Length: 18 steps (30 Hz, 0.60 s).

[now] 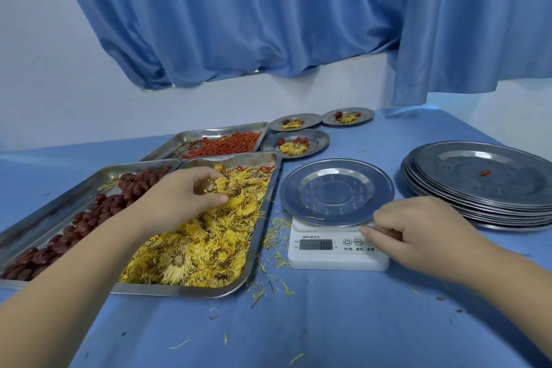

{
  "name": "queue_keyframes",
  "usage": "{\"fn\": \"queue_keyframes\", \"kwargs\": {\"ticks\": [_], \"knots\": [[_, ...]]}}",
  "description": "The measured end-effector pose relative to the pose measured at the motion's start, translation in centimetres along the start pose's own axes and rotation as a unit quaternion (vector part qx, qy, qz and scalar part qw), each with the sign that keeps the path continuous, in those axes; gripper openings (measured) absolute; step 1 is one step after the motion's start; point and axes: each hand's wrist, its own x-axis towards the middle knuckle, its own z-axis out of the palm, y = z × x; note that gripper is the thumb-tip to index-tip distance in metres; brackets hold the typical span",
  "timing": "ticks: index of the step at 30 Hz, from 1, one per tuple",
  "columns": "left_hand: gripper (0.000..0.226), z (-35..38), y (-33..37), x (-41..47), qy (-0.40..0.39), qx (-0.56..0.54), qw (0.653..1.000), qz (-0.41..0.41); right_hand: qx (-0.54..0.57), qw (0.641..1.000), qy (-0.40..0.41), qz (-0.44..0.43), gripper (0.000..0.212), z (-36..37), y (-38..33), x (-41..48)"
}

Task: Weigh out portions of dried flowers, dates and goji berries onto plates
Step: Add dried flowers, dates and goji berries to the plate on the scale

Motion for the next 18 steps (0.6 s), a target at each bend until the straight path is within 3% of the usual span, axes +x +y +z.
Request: {"fn": "queue_keyframes", "kwargs": {"ticks": [5, 12, 18], "knots": [[0.03, 0.1, 0.2, 0.0, 0.004, -0.02, 1.0, 0.006, -0.001, 1.0, -0.003, 0.0, 0.051, 0.1, 0.1, 0.0], [0.027, 0.0, 2.7, 0.3, -0.014, -0.256, 0.967, 0.007, 0.0, 1.0, -0.007, 0.005, 0.049, 0.2, 0.2, 0.1], [0.028, 2.0, 7.3, 2.8, -0.053, -0.241, 0.966, 0.073, 0.007, 1.0, -0.008, 0.008, 0.047, 0.4, 0.3, 0.2]]}}
